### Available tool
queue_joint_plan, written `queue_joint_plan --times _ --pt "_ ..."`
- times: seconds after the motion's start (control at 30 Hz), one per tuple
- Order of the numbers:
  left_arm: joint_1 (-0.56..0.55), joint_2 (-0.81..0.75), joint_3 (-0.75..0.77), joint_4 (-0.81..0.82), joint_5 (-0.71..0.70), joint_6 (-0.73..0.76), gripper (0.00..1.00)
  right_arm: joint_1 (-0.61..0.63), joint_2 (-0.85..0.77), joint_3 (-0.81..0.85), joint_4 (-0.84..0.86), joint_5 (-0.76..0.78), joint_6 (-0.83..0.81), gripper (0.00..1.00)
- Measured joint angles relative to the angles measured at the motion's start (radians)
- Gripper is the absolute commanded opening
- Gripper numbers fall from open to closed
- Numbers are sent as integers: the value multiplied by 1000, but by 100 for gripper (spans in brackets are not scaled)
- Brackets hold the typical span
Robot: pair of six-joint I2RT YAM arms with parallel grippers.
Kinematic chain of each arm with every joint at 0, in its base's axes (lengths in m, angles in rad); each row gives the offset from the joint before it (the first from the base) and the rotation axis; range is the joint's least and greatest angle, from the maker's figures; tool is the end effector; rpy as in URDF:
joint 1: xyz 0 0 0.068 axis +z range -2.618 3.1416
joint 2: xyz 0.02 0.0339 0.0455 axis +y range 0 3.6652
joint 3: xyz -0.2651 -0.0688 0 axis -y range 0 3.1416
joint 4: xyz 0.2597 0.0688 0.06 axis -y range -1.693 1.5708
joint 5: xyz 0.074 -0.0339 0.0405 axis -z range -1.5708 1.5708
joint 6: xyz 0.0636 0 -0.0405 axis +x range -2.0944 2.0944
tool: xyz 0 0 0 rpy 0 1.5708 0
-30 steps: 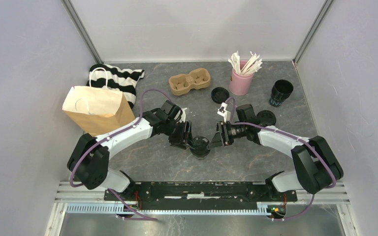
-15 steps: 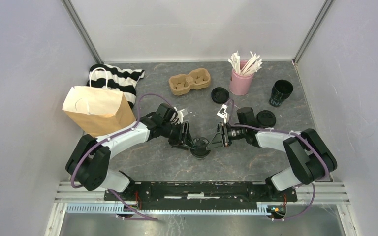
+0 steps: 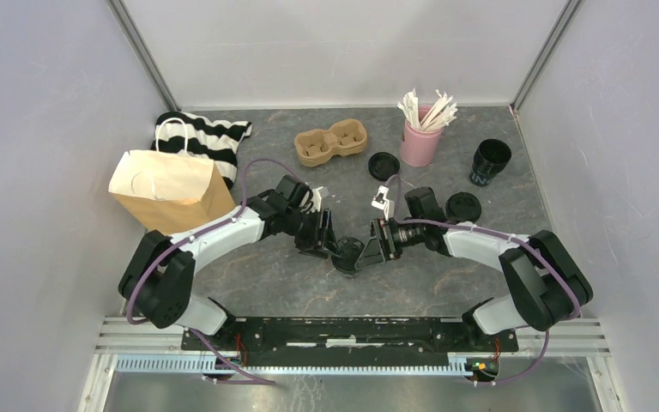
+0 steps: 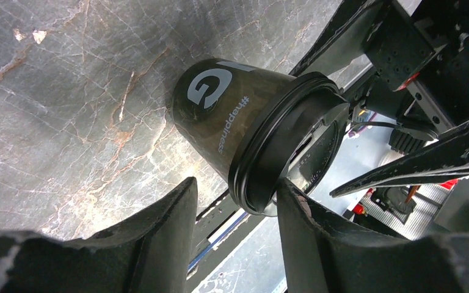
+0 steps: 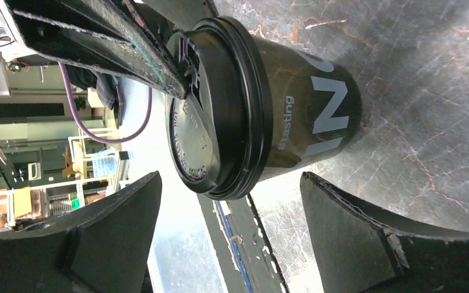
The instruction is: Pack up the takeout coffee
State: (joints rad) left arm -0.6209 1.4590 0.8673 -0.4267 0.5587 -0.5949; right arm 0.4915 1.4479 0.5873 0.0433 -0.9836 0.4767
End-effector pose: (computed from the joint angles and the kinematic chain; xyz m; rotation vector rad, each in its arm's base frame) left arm 0.2297 -0.2058 0.1730 0.2634 2.7900 -1.1099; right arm 0.2193 0.1774 0.1391 -0.5369 2.4438 1.6113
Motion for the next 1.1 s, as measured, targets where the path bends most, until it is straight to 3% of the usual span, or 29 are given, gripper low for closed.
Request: queue_joint_plan --times 0.1,0.37,0.43,0.57,0.77,0.9,1.1 --pt "0 5 5 -6 2 0 56 17 6 0 -3 2 -7 86" --pt "0 12 -5 8 11 0 55 26 84 -45 112 -17 67 66" --pt "0 12 -11 15 22 0 55 26 76 -59 122 -21 92 68" --pt "0 13 -12 19 27 0 55 31 18 -55 86 29 76 82" --pt "3 15 -6 16 24 1 55 14 -40 -3 39 87 58 88" --pt "3 18 0 8 21 2 55 -11 -5 54 76 94 81 81" --pt "3 20 4 5 21 19 55 -38 118 87 145 103 124 63"
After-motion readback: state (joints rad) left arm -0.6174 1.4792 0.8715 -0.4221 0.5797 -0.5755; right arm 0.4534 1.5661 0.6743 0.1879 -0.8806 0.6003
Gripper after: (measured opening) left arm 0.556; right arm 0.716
